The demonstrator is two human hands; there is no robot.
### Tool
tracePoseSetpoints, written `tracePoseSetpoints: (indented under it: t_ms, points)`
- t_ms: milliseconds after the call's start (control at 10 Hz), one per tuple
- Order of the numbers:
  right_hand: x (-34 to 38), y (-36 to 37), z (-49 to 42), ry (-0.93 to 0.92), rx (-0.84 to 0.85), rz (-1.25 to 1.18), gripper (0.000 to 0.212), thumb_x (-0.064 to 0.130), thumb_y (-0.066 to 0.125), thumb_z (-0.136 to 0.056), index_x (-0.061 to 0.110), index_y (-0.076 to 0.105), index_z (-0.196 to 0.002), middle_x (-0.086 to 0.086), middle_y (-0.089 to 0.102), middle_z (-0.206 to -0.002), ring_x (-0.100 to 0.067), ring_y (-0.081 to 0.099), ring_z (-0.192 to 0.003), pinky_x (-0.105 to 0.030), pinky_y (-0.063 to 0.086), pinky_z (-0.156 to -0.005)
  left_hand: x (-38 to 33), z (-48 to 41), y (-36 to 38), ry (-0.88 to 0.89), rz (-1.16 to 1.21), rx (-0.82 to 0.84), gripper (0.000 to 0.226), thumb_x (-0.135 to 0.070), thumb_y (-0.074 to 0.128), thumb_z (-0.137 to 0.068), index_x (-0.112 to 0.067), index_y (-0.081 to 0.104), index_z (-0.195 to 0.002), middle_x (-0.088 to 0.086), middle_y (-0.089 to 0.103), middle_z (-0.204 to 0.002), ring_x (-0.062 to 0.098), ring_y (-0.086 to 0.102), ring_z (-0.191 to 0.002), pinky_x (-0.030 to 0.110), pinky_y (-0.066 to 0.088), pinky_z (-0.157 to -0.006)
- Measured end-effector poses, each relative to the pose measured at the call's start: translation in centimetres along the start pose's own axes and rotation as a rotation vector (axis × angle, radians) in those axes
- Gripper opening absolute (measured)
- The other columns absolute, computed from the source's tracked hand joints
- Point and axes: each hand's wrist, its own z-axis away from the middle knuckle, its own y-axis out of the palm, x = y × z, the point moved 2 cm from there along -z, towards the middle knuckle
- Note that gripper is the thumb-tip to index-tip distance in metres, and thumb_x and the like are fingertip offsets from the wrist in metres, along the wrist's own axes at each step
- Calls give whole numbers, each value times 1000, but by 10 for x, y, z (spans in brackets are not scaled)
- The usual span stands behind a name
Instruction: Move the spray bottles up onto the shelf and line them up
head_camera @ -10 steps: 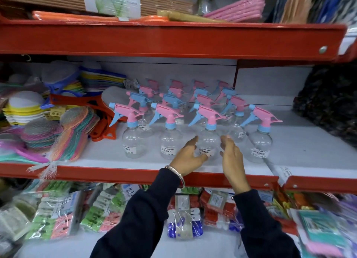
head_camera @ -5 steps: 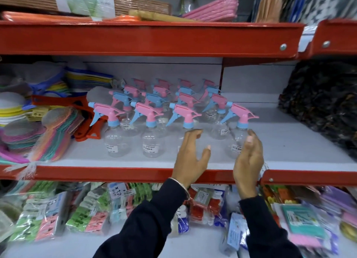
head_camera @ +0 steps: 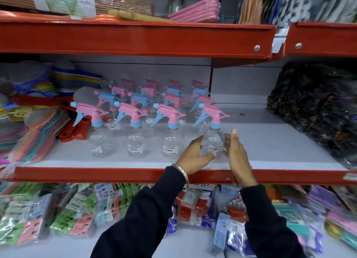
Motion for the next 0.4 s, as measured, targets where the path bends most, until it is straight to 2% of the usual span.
tracePoseSetpoints:
  t_ms: [100, 200, 300, 400]
  points:
    - [3, 0, 0, -3, 6, -23, 52, 74, 18, -82, 48, 63, -87, 20, 65, -97, -9, 59, -104, -45, 43, -102, 6, 4, -3, -8, -6, -18, 74, -27, 60, -86, -14, 19, -147, 4, 25, -153, 19, 32, -136, 27, 30, -107]
    - [5, 0, 4, -28, 17, -39, 47, 66, 20, -87, 45, 61, -86, 21, 63, -95, -5, 59, -101, -44, 43, -102, 5, 11, -4, -24, -48, -29, 78, -30, 61, -86, -13, 17, -147, 3, 22, -154, 17, 29, -138, 34, 28, -114]
    - [8, -2, 10, -56, -20, -44, 39, 62, 23, -90, 45, 59, -88, 16, 62, -101, -9, 57, -105, -45, 41, -103, 3, 20, -8, 6, -66, -78, 71, -30, 60, -87, -13, 22, -145, 2, 27, -152, 16, 30, -138, 35, 28, -113]
    - [-4, -16, 43, -132, -201, 6, 49, 68, 31, -83, 37, 57, -111, 5, 61, -122, -14, 55, -115, -48, 44, -101, -12, 43, -25, 191, -56, -278, 56, -28, 57, -89, -19, 34, -139, -4, 39, -143, 10, 37, -132, 30, 33, -110]
